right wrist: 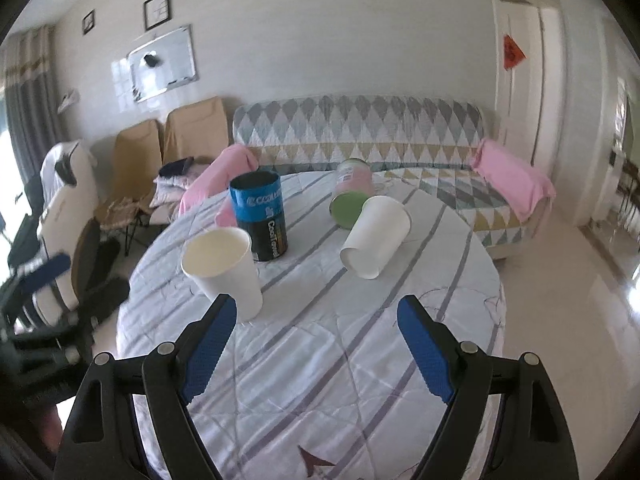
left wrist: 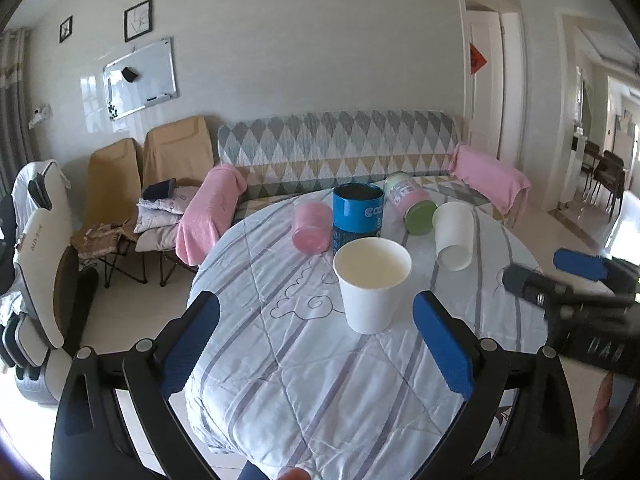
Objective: Flip cup upright
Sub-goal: 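Move the right tool to the second lying white cup and grasp it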
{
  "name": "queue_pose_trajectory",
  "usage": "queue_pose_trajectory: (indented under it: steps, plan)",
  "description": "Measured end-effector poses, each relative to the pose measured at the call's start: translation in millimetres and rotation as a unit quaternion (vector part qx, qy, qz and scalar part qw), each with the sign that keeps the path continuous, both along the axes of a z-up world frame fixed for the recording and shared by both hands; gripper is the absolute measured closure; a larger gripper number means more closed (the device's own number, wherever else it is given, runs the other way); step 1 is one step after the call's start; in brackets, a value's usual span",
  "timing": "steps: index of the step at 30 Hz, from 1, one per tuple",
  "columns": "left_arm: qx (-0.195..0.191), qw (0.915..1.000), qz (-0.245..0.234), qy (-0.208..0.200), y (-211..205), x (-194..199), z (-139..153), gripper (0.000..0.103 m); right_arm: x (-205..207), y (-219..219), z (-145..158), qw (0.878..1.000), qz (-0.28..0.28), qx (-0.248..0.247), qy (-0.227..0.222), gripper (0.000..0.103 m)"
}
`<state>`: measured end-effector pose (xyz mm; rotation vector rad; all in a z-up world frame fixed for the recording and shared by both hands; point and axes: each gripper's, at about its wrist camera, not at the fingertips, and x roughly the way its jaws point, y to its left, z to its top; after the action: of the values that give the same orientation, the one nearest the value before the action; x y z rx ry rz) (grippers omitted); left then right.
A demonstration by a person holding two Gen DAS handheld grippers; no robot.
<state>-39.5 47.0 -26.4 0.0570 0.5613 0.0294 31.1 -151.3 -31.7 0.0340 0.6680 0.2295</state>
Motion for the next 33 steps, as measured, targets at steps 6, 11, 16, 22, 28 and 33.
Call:
queue_pose_trajectory:
  steps: [6,11,16,22,28,33]
  plan:
    - [0.001,0.9998,-0.005,0.020,-3,6,-6,0.004,9,0,6,1.000,-0.008,0.014,0.013,0.019]
    - [0.000,0.9998,-0.002,0.018,-2,11,-4,0.004,23,-8,0,0.999,-0.013,0.038,0.036,0.019]
    - [-0.002,0.9998,-0.004,0.021,-4,18,-1,0.004,38,-15,-5,0.997,-0.025,0.049,0.053,0.019]
    - [-0.006,0.9995,-0.013,0.028,-10,34,4,0.003,58,-23,-9,0.995,-0.037,0.058,0.070,0.019]
    - [0.017,0.9989,-0.030,0.031,-25,58,14,0.003,90,-34,-18,0.992,-0.061,0.060,0.095,0.019]
    - [0.035,0.9982,-0.036,0.031,-38,78,18,0.003,127,-45,-31,0.986,-0.068,0.086,0.127,0.019]
